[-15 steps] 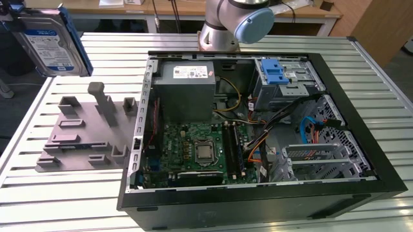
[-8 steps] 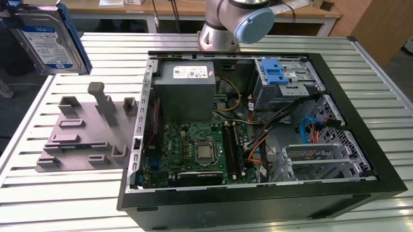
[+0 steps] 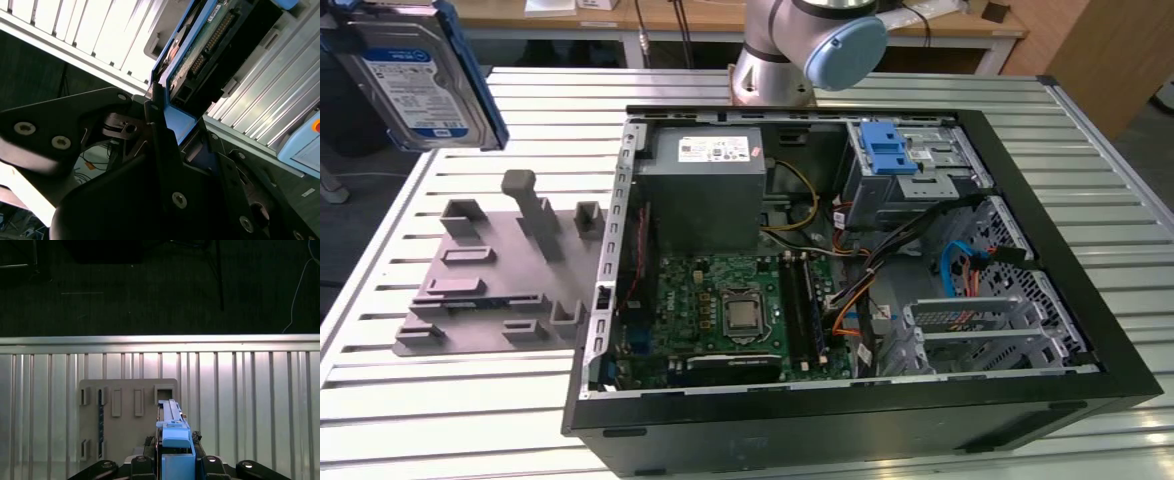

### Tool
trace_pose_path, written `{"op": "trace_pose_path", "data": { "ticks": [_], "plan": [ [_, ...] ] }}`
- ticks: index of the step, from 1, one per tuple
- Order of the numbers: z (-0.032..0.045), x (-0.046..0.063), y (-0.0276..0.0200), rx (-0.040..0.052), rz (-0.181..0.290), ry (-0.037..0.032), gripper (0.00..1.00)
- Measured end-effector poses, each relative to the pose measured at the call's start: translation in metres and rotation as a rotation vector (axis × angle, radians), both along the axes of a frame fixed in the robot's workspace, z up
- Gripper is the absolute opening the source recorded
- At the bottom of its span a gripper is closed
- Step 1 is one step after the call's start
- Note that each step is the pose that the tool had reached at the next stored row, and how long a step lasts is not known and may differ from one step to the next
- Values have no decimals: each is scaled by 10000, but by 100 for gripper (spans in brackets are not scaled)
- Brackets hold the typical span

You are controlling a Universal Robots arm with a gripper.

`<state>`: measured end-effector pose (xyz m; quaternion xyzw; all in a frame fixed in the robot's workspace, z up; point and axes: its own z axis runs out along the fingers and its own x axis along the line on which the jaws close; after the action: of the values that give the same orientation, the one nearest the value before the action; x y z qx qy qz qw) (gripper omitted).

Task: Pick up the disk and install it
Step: 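Pick up the disk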

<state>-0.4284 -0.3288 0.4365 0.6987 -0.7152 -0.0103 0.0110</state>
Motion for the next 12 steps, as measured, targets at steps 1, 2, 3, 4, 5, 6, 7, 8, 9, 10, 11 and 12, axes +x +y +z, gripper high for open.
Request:
{"op": "trace_pose_path", "data": {
  "ticks": [1,2,3,4,5,6,7,8,9,10,11,12],
  "plan": [
    [5,0,0,0,0,0,36],
    [9,0,0,0,0,-1,36],
    [13,0,0,0,0,-1,36],
    [16,0,0,1,0,-1,36],
    [21,0,0,0,0,0,36],
    [25,0,0,1,0,-1,36],
    [29,0,0,0,0,-1,36],
    [34,0,0,0,0,0,36],
    [39,0,0,-1,1,0,36],
    [44,0,0,-1,0,0,36],
    [48,0,1,-2,0,-1,36],
    [54,0,1,-3,0,0,36]
  ]
}}
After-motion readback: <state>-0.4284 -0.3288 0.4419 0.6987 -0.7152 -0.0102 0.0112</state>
